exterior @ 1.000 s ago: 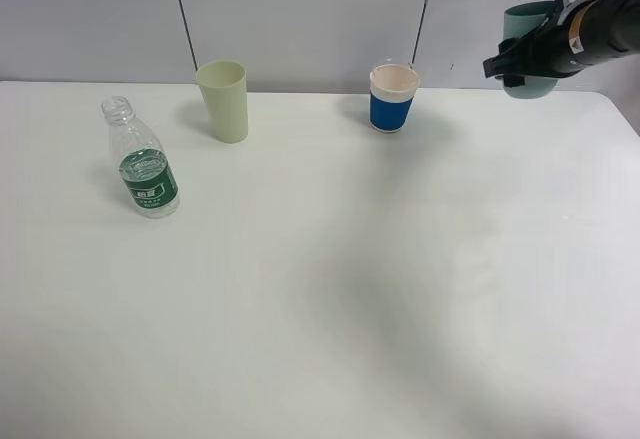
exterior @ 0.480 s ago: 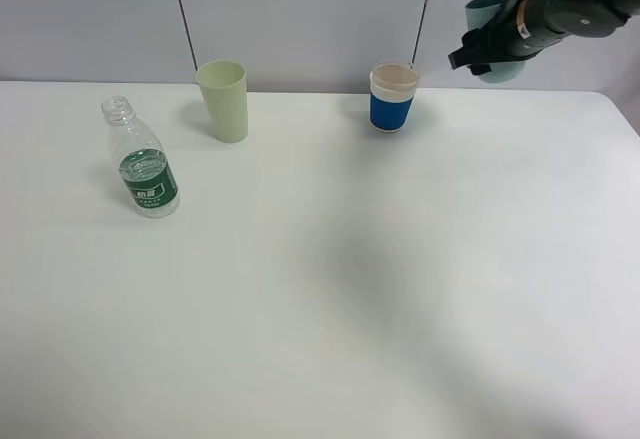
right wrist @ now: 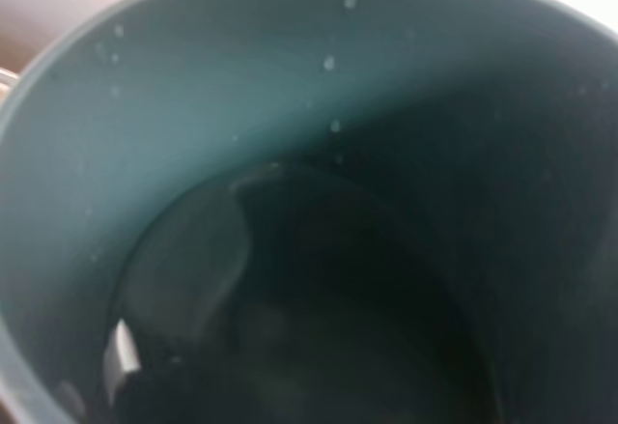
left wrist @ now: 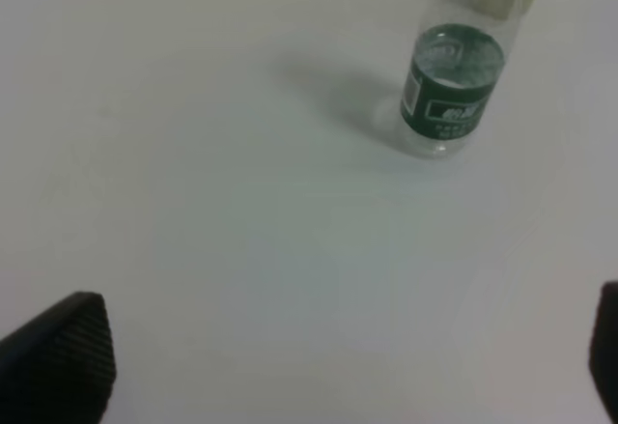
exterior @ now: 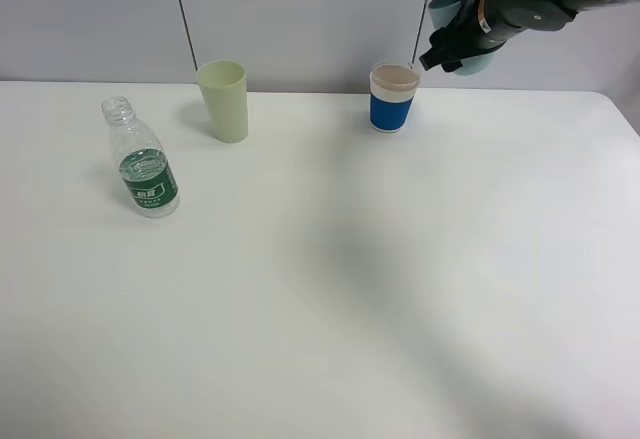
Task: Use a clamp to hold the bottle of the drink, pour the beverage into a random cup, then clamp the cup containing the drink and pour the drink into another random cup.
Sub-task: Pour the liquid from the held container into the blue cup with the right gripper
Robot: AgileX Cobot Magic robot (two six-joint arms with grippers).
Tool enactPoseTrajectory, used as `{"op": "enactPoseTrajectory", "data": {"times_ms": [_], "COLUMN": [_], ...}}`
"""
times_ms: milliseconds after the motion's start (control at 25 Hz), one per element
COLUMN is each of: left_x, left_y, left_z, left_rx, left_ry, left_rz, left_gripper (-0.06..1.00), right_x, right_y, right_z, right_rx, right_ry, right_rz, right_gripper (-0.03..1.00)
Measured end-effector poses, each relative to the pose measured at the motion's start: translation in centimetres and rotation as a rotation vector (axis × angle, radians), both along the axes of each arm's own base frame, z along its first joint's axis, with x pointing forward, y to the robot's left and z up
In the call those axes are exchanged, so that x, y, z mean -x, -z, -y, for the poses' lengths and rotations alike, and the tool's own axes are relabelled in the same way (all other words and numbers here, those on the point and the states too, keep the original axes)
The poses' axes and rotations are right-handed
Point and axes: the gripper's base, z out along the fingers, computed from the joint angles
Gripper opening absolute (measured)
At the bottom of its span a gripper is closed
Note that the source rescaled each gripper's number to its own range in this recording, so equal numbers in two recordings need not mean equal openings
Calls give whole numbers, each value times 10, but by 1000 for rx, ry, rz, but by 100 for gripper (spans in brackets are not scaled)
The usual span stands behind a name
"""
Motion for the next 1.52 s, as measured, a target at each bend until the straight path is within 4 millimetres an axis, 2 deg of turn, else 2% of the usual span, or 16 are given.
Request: {"op": "enactPoseTrajectory", "data": {"times_ms": [280, 880, 1520], "left_x": [0, 0, 0], "left_y": [0, 0, 0], "left_z": [0, 0, 0], "left_rx": [0, 0, 0], "left_ry": [0, 0, 0], "left_rz": [0, 0, 0], "left_gripper": [100, 100, 100], "right_x": [-9, -8, -8], "right_y": [3, 6, 5], "right_z": [-3, -13, -14], "right_rx": [32, 67, 125], "right_ry": [-11, -47, -58], "right_rz": [2, 2, 7], "right_gripper": [0, 0, 0]}}
